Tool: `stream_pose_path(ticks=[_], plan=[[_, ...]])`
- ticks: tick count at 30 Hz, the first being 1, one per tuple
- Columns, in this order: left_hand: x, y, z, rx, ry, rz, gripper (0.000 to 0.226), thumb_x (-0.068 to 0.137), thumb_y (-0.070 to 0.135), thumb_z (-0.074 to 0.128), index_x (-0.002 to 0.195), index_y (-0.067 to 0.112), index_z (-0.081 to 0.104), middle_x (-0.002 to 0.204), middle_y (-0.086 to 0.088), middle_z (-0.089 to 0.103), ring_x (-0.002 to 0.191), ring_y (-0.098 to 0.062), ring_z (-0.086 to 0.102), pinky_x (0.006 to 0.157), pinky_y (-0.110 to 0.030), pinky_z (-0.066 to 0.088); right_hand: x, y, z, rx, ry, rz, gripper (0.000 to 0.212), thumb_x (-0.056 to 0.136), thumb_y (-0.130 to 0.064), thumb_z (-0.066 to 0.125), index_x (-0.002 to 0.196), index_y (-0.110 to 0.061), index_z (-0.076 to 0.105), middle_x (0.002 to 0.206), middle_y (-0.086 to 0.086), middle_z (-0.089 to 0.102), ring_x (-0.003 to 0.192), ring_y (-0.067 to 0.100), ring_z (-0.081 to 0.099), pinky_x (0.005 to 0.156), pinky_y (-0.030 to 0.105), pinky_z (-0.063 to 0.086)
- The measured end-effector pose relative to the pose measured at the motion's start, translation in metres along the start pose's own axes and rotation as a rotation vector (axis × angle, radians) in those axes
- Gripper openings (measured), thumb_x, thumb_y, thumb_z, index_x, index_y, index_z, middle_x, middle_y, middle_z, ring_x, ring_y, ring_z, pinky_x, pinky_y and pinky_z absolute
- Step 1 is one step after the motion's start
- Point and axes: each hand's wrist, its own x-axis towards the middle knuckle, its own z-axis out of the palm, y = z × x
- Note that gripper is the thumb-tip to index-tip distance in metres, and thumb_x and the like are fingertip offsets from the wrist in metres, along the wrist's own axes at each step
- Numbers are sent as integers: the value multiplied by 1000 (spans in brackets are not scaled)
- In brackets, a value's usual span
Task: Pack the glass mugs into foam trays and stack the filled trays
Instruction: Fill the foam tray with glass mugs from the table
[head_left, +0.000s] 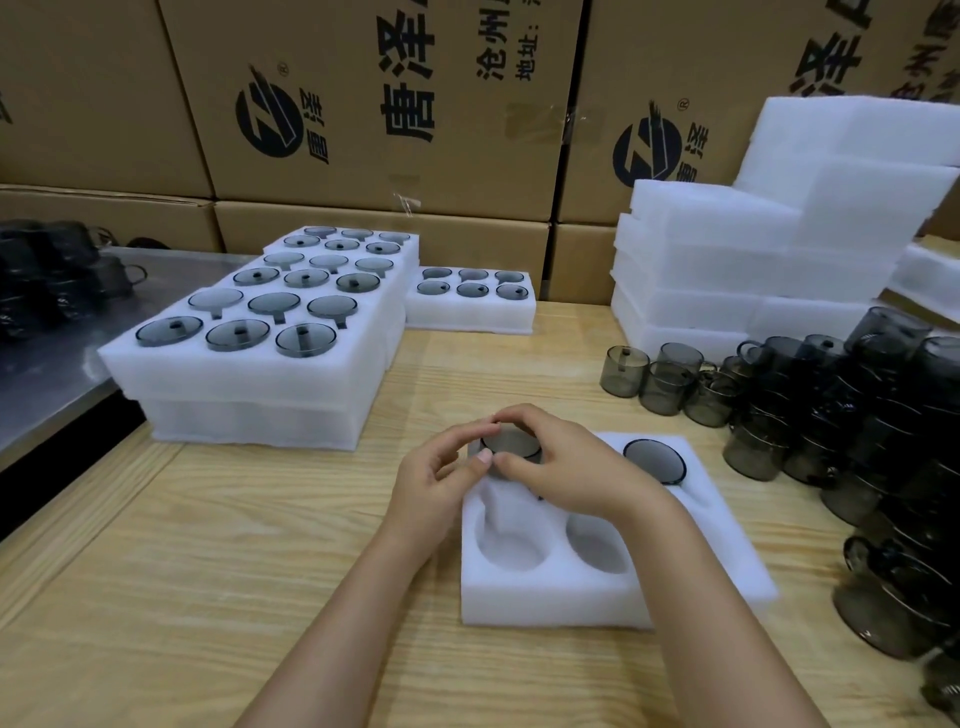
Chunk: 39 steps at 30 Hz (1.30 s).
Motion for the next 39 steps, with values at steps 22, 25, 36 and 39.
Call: stream_pose_path(ticks=[22, 25, 36, 39], plan=[[3, -3, -5, -52, -44, -157, 72, 62, 12, 72, 130, 27, 53, 128, -1, 59, 114, -13, 60, 87, -23, 50, -9, 1, -7, 85, 505, 100, 31, 99, -24, 41, 125, -20, 56, 122, -2, 61, 102, 9, 52, 76, 16, 31], [5, -5, -6, -112, -19, -166, 71, 62, 9, 71, 130, 24, 54, 129, -9, 59, 118, -23, 58, 99, -39, 47, -21, 32, -54, -56, 830, 290, 25, 94, -19, 43, 106, -16, 65, 104, 6, 67, 92, 24, 57, 70, 26, 37], [8, -9, -8, -157, 10, -170, 63, 62, 5, 70, 122, 21, 60, 118, -5, 66, 105, -9, 64, 75, -15, 50, -48, 99, -75, -321, 720, 655, 40, 97, -18, 40, 135, -6, 43, 139, 17, 37, 116, 40, 45, 91, 43, 40], [9, -12, -9, -177, 13, -174, 62, 62, 5, 71, 121, 22, 61, 118, -5, 67, 107, -12, 64, 76, -18, 51, -50, 100, -73, -430, 636, 715, 40, 98, -19, 38, 135, -6, 42, 135, 18, 46, 120, 40, 43, 93, 46, 40]])
